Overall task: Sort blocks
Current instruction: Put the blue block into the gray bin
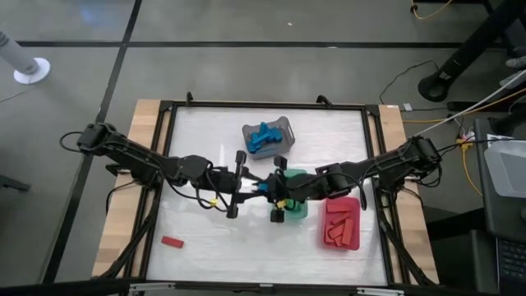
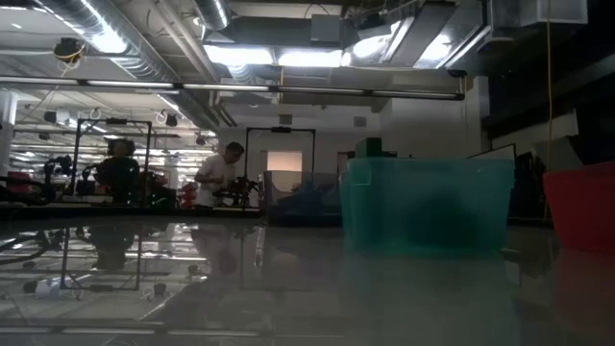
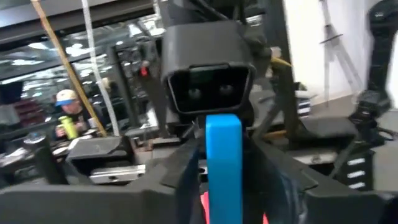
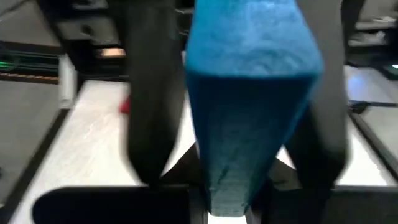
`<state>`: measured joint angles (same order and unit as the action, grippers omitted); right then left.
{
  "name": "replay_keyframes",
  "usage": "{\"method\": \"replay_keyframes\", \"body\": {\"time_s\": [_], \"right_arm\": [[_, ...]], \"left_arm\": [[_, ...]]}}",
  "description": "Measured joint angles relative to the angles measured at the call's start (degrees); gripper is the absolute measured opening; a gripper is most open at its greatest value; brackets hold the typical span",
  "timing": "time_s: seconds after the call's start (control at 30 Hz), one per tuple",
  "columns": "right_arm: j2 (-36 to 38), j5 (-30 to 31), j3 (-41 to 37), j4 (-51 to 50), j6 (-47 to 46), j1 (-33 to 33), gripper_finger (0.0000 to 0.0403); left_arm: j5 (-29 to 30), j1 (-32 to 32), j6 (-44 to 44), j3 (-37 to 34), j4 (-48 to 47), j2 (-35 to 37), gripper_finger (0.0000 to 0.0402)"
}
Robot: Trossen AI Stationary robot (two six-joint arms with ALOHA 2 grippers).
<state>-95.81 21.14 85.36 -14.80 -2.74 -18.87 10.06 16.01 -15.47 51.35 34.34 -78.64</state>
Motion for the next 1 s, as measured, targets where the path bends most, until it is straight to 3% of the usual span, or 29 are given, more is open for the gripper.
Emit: {"method": "replay_keyframes", "body": {"time_s": [0.17,0.37,0.6,0.77,0.9,1.0], "right_arm": [[0.03,0.37,0.02,-1.20,0.04,2.47,0.0054],[0.07,-1.73,0.04,-7.74,1.20,8.51,0.0054],[-1.65,-1.67,0.13,-12.13,2.17,18.66,0.0069],[-6.12,-3.29,0.11,-12.03,3.21,25.86,0.0064],[-10.24,-3.66,0.11,-11.97,2.68,31.23,0.0057],[-12.98,-4.32,0.08,-12.02,0.47,33.41,0.0079]], "left_arm": [[1.28,-0.09,0.29,-0.02,-4.88,3.66,0.0179],[3.51,-0.28,2.49,-0.02,-23.79,12.21,0.0200],[1.75,1.24,19.52,-0.02,-54.63,20.98,0.0197],[0.83,4.47,31.93,-0.02,-73.09,22.15,0.0197],[-0.85,7.84,40.65,-1.70,-81.03,21.70,0.0196],[-4.92,10.91,45.39,-3.94,-83.22,21.54,0.0196]]}}
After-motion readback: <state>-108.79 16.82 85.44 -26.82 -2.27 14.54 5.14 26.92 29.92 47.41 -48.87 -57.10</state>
